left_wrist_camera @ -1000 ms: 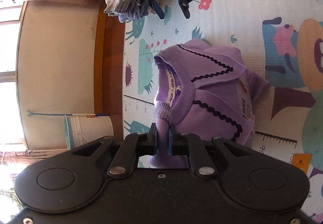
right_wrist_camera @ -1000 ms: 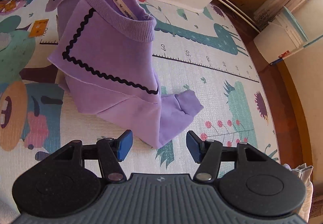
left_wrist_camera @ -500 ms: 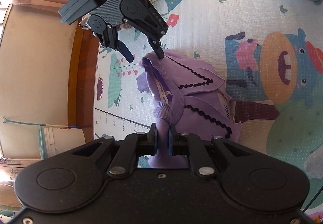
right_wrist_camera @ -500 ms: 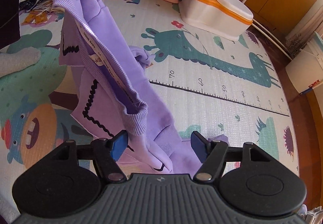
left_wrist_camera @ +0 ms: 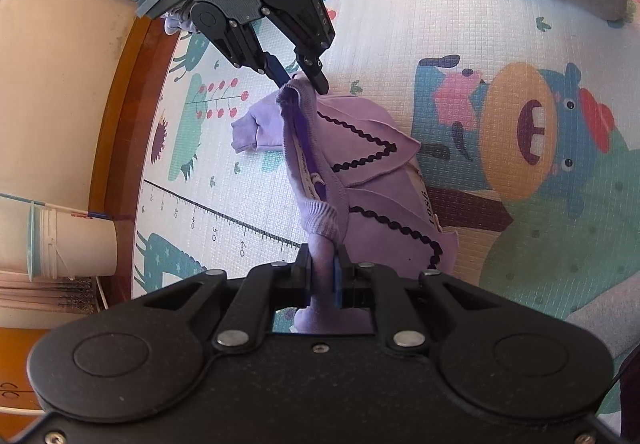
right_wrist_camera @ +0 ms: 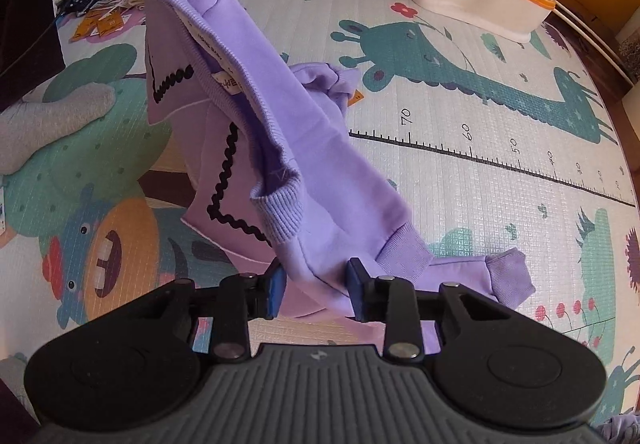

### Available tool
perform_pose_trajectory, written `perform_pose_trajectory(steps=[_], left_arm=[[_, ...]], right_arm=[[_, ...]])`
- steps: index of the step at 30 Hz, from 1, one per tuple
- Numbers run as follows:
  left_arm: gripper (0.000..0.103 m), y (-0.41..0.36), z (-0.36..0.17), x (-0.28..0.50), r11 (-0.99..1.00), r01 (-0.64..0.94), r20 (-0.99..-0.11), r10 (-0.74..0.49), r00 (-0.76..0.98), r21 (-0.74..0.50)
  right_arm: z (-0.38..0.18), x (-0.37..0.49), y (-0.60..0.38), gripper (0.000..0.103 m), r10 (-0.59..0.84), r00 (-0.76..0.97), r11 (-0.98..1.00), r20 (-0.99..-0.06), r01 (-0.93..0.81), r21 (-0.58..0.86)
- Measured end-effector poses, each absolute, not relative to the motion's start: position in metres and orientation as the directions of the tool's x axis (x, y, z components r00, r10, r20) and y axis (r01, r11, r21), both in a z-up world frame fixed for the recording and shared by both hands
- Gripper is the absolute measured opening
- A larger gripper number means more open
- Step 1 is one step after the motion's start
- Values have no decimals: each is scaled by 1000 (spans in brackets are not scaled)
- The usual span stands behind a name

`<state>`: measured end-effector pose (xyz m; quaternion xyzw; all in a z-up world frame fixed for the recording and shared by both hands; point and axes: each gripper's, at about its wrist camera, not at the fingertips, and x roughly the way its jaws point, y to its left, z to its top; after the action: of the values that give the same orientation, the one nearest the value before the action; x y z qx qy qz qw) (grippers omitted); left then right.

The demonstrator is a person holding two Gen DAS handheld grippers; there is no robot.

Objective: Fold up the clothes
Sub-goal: 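Lift the collar with the left tool while the right tool grasps the hem, then raise and flip the sweatshirt with both tools, laying it face down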

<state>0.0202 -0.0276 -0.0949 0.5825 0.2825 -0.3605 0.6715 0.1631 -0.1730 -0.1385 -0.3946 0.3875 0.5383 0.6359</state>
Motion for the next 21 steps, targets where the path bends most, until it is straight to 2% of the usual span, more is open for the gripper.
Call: perform_pose_trajectory(steps=[3, 5, 10, 12, 14, 17, 21], left_arm=[[8, -27, -93, 25, 106, 825, -809, -163, 565, 556], [8, -31, -92, 20, 80, 825, -807, -173, 565, 560], [8, -37, -93, 9, 43, 830, -810, -195, 553, 556], [8, -36, -95, 10, 47, 830, -812, -185, 554, 555], [8, -32, -96, 14, 70, 834, -818, -170, 550, 547], [9, -27, -98, 25, 142, 843, -834, -130, 536, 519], [9, -20, -96, 58, 340, 826, -869, -47, 493, 450]], right_arm=[[-139, 160, -171, 38, 396, 161, 119, -904, -985, -123], [-138, 158, -167, 47, 406, 190, 114, -894, -981, -156], [-140, 155, -157, 47, 406, 233, 46, -884, -971, -234], [-143, 154, -154, 43, 393, 220, 19, -893, -973, -231], [-146, 153, -153, 21, 368, 191, 1, -910, -979, -206], [-143, 151, -154, 15, 365, 165, 18, -916, -985, -170], [-122, 147, -158, 14, 374, 179, 47, -910, -984, -174]])
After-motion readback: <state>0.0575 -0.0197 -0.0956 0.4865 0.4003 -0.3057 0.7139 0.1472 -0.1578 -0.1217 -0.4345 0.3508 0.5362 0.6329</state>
